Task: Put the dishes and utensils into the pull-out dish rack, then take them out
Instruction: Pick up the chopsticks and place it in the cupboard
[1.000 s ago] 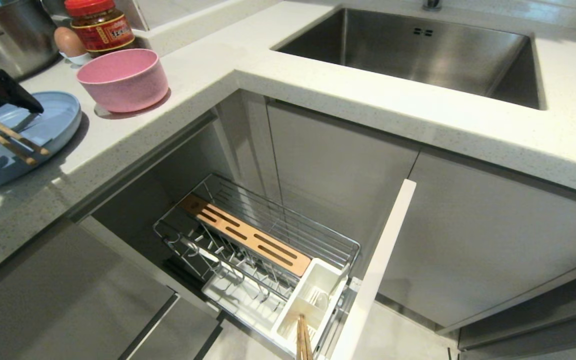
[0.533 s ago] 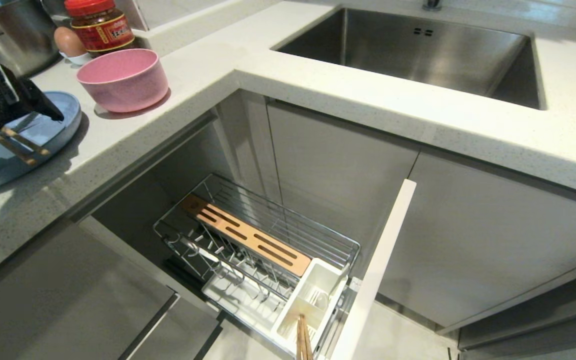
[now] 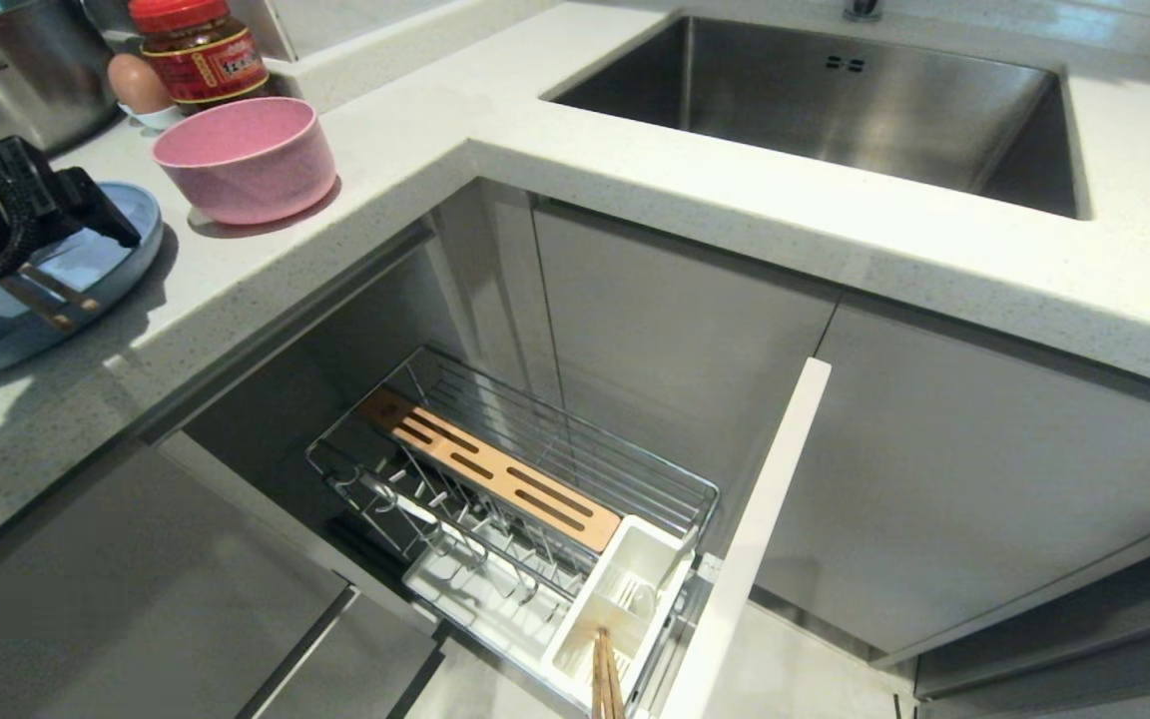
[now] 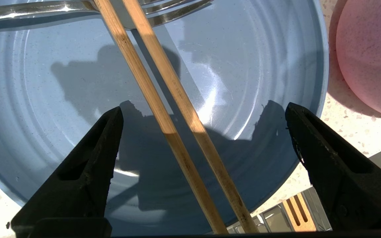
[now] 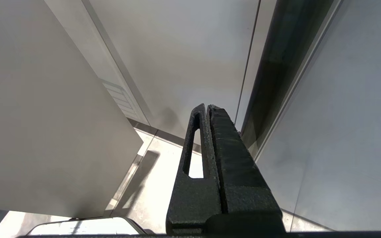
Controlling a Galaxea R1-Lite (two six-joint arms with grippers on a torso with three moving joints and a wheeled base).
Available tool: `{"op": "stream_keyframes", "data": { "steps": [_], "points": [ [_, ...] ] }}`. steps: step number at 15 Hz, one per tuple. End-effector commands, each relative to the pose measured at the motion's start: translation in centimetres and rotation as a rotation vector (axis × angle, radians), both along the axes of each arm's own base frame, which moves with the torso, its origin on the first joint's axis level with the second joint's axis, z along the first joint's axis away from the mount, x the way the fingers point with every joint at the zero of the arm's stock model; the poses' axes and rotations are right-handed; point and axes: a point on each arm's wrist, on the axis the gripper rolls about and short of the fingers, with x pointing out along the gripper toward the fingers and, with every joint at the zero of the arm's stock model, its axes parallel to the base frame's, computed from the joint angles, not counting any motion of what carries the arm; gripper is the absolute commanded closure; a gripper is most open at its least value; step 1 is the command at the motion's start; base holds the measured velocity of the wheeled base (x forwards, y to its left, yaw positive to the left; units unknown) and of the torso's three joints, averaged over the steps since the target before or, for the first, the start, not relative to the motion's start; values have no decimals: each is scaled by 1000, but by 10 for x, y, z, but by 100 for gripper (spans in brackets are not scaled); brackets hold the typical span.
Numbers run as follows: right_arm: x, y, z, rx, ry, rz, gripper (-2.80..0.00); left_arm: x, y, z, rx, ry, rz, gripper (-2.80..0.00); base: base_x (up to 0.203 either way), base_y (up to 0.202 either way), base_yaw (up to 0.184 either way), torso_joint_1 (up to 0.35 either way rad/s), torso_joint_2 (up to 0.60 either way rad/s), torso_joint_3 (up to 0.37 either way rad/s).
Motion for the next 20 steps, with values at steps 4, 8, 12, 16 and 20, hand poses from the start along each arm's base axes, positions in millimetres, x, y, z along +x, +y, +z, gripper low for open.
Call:
{"op": "stream_keyframes", "data": {
  "steps": [4, 8, 12, 16, 20],
  "points": [
    [0, 0, 0, 0, -5, 0, 0, 3, -1, -2, 1, 12, 3, -280, 0, 0, 0, 0, 0, 0],
    [0, 0, 0, 0, -5, 0, 0, 5, -1, -3, 2, 16, 5, -280, 0, 0, 0, 0, 0, 0],
    [0, 0, 0, 0, -5, 0, 0, 5, -1, -2, 1, 9, 5, -280, 0, 0, 0, 0, 0, 0],
    [0, 0, 0, 0, -5, 0, 0, 5, -1, -2, 0, 8, 5, -280, 0, 0, 0, 0, 0, 0],
    [0, 0, 0, 0, -5, 0, 0, 5, -1, -2, 1, 8, 6, 0, 0, 0, 0, 0, 0, 0]
  ]
}}
